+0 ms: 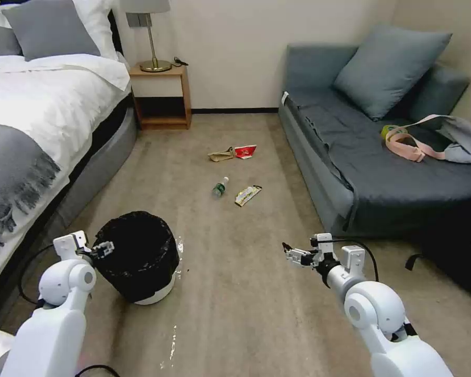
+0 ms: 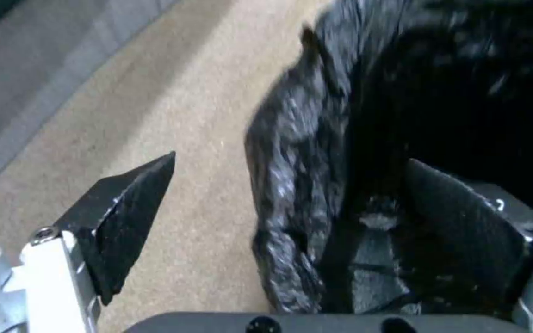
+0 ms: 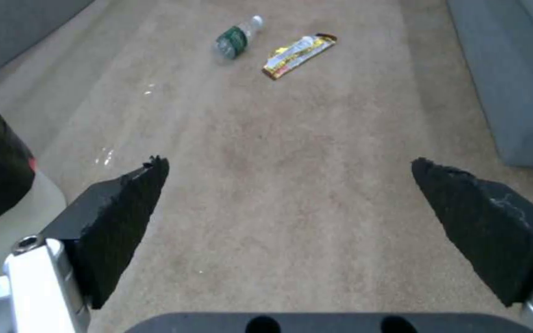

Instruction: Pick up the trash bin, then pick up the garbage on the floor and place it into the trash bin.

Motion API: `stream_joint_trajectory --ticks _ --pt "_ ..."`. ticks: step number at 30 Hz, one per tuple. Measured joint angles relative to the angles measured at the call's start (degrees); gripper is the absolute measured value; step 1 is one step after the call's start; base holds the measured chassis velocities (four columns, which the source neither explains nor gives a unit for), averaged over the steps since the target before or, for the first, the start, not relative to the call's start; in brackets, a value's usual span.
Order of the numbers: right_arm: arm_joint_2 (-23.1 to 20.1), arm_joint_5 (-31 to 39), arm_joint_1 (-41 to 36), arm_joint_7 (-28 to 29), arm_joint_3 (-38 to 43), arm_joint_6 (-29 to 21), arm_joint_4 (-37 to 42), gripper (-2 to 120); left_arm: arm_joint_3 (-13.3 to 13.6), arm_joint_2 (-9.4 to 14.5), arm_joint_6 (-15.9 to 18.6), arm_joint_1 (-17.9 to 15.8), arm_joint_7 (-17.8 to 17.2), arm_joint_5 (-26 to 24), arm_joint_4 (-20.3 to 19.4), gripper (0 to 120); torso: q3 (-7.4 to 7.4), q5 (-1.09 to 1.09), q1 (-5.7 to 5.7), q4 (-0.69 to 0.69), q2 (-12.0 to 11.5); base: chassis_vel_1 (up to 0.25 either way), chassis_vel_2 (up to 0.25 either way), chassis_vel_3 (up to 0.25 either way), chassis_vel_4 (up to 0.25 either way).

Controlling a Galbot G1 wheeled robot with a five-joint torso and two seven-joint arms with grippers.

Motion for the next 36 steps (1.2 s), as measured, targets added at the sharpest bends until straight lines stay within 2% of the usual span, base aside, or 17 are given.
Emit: stream_joint_trajectory --ticks 10,13,14,17,18,22,23,27,28,30,32,36 --pt "-0.06 -0.02 0.79 -0.02 -1.34 0.38 -1.06 100 1.03 -1.39 -0.38 -1.47 1.15 3.16 4.33 100 -0.01 0.04 -0.01 0.00 0.00 0.000 0.000 0.000 0.000" --pt "0.23 0.02 1.14 -0.02 -2.10 0.52 -1.37 100 1.29 -1.46 -0.38 -1.90 1.83 4.27 5.23 88 -0.01 0.04 0.00 0.00 0.00 0.000 0.000 0.000 0.000" --pt "0.23 0.02 1.14 -0.02 -2.10 0.52 -1.37 100 1.29 -1.46 -0.38 -1.90 1.83 4.27 5.23 88 -0.01 0.04 0.00 0.00 0.00 0.000 0.000 0.000 0.000" --pt "0.59 0.27 1.59 -0.02 -2.87 0.54 -1.52 100 1.52 -1.40 -0.39 -2.20 2.21 4.69 5.56 75 -0.01 0.05 -0.01 0.01 0.00 0.000 0.000 0.000 0.000" --pt "0.59 0.27 1.59 -0.02 -2.87 0.54 -1.52 100 1.52 -1.40 -0.39 -2.20 2.21 4.69 5.56 75 -0.01 0.05 -0.01 0.01 0.00 0.000 0.000 0.000 0.000" --pt "0.76 0.68 2.20 -0.03 -4.00 0.54 -1.70 100 1.38 -1.29 -0.43 -2.33 3.05 4.88 6.13 56 -0.02 0.04 -0.01 0.02 0.01 0.000 0.000 0.000 0.000" --pt "0.76 0.68 2.20 -0.03 -4.00 0.54 -1.70 100 1.38 -1.29 -0.43 -2.33 3.05 4.88 6.13 56 -0.02 0.04 -0.01 0.02 0.01 0.000 0.000 0.000 0.000" --pt "0.74 1.02 2.92 -0.04 -4.62 0.43 -2.33 100 0.71 -1.35 -0.44 -2.24 3.80 5.09 6.64 38 -0.02 0.04 -0.01 0.01 0.01 0.000 0.000 0.000 0.000" --pt "0.74 1.02 2.92 -0.04 -4.62 0.43 -2.33 100 0.71 -1.35 -0.44 -2.24 3.80 5.09 6.64 38 -0.02 0.04 -0.01 0.01 0.01 0.000 0.000 0.000 0.000" --pt "0.75 1.21 3.49 -0.04 -5.06 0.33 -2.77 100 -0.02 -1.47 -0.44 -1.95 4.51 5.42 6.60 29 -0.02 0.03 -0.01 0.00 0.01 0.000 0.000 0.000 0.000" --pt "0.80 1.28 3.61 -0.04 -5.15 0.29 -2.81 100 -0.27 -1.49 -0.44 -1.81 4.76 5.65 6.46 26 -0.02 0.02 -0.01 -0.01 0.01 0.000 0.000 0.000 0.000" --pt "1.19 1.53 3.76 -0.03 -5.46 -0.04 -2.83 100 -1.51 -1.47 -0.86 -0.83 6.05 6.70 5.26 15 -0.01 -0.04 -0.01 -0.01 0.01 0.000 0.000 0.000 0.000"
